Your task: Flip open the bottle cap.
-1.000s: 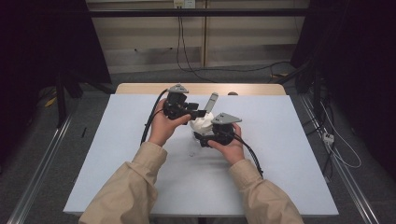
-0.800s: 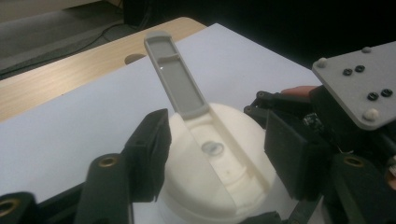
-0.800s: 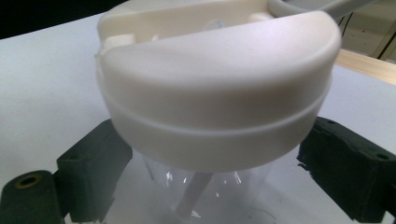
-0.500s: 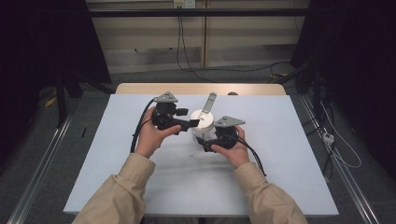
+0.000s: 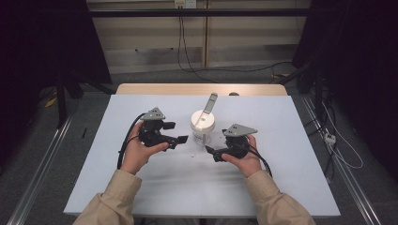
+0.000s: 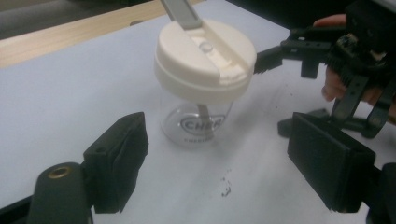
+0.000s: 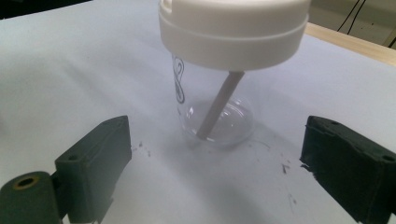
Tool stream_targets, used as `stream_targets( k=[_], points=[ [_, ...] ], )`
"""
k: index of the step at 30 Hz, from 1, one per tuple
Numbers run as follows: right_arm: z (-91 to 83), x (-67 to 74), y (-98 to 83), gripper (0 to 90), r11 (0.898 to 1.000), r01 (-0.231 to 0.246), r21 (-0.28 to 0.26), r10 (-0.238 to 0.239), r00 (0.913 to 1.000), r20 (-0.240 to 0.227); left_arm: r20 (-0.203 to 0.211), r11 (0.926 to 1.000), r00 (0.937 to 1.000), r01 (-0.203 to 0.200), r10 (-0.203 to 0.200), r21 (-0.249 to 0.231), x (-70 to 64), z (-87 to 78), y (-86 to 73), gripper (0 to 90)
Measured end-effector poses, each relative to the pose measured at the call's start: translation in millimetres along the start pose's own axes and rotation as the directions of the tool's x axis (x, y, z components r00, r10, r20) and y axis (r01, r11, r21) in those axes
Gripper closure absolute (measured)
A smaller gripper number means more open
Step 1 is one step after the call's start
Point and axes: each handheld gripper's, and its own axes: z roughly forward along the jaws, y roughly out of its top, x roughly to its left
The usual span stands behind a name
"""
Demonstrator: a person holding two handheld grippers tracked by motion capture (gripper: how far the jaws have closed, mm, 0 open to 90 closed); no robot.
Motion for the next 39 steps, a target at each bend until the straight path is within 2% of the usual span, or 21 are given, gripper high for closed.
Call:
stream_targets(
  k=[3,10,14,21,29,39],
  points=[
    [-10.2,-1.1,-4.8,8.1,1.0,-0.025,-0.005,0.025,0.9997,-0.004,-0.003,1.0,1.0,0.002,-0.002,-0.004,-0.2,-5.2,-9.9,19.2],
    [-30.5,-5.6,-19.3,7.9,0.999,-0.038,0.023,0.038,0.9992,0.011,-0.021,0.9999,0.9996,0.017,-0.017,0.001,2.0,-17.3,-33.5,18.2],
    [-39.8,-6.4,-26.0,8.2,0.999,-0.046,0.019,0.045,0.9989,0.01,-0.033,0.9998,0.9994,0.014,-0.014,0.014,2.9,-23.5,-43.6,17.6],
    [-55.1,-7.0,-34.3,8.6,0.999,-0.049,0.013,0.048,0.9986,0.021,-0.038,0.9992,0.9989,0.03,-0.029,0.027,4.9,-32.9,-59.0,16.4],
    [-68.9,-9.1,-46.1,8.5,0.998,-0.061,0.005,0.061,0.9978,0.028,-0.055,0.9981,0.9967,0.06,-0.059,0.013,8.1,-43.7,-75.4,16.4],
    [-82.5,-9.6,-56.6,8.4,0.998,-0.067,0.009,0.066,0.9971,0.038,-0.092,0.9979,0.9939,0.062,-0.06,0.02,10.4,-59.5,-87.2,15.6]
  ],
)
